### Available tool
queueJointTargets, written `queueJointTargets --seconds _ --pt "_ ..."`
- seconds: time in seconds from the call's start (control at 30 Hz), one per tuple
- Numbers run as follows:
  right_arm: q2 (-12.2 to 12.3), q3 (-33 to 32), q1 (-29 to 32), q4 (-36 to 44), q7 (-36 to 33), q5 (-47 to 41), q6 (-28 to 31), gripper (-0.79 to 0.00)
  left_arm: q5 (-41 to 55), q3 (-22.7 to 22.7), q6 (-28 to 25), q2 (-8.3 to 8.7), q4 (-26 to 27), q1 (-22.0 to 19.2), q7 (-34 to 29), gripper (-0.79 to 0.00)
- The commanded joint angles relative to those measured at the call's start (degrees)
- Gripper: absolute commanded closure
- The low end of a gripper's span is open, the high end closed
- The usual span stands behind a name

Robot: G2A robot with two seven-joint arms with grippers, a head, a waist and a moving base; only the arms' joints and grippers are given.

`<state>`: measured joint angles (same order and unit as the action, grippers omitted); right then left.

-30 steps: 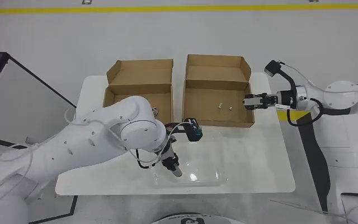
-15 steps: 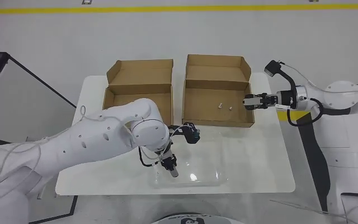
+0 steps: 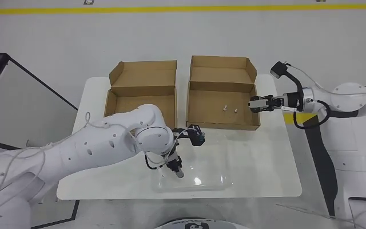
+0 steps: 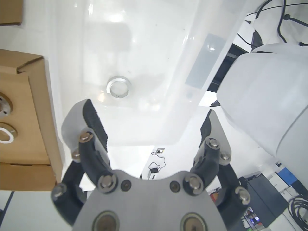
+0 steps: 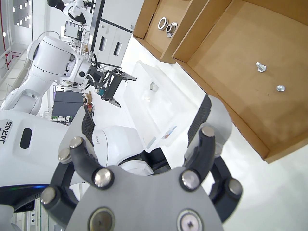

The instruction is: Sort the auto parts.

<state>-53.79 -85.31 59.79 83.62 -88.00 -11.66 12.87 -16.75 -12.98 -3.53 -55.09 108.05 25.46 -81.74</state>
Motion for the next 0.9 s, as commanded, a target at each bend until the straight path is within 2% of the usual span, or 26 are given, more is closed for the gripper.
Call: queueJointTargets --seconds 0.0,0.17,0.4,0.5,0.53,0.57,0.73,0.87 --pt "0.00 0.00 0.00 0.00 0.00 -0.01 0.00 -0.785 -1.96 0.51 -0.28 -0.27 -0.38 0.25 -0.57 -0.785" --pt "0.00 0.00 0.00 0.00 0.00 -0.01 0.00 -0.785 -5.44 1.72 -0.85 -1.39 -1.64 0.70 -2.45 -0.785" --pt "0.00 0.00 0.00 0.00 0.00 -0.01 0.00 -0.785 -6.59 2.21 -3.33 -2.66 -4.40 1.81 -2.01 -0.785" --pt "0.00 0.00 0.00 0.00 0.00 -0.01 0.00 -0.785 -7.29 2.33 -4.52 -3.14 -5.42 2.33 -1.53 -0.677" --pt "0.00 0.00 0.00 0.00 0.00 -0.01 0.00 -0.785 -8.13 2.52 -4.84 -3.31 -5.61 2.36 -1.81 -0.579" --pt "0.00 0.00 0.00 0.00 0.00 -0.01 0.00 -0.785 -8.33 2.60 -4.94 -3.49 -5.95 2.59 -1.74 -0.542" --pt "0.00 0.00 0.00 0.00 0.00 -0.01 0.00 -0.785 -9.61 2.85 -6.30 -4.40 -8.06 3.09 -1.91 -0.434" --pt "0.00 0.00 0.00 0.00 0.00 -0.01 0.00 -0.785 -9.70 2.83 -7.15 -5.14 -10.19 3.52 -1.97 -0.391"
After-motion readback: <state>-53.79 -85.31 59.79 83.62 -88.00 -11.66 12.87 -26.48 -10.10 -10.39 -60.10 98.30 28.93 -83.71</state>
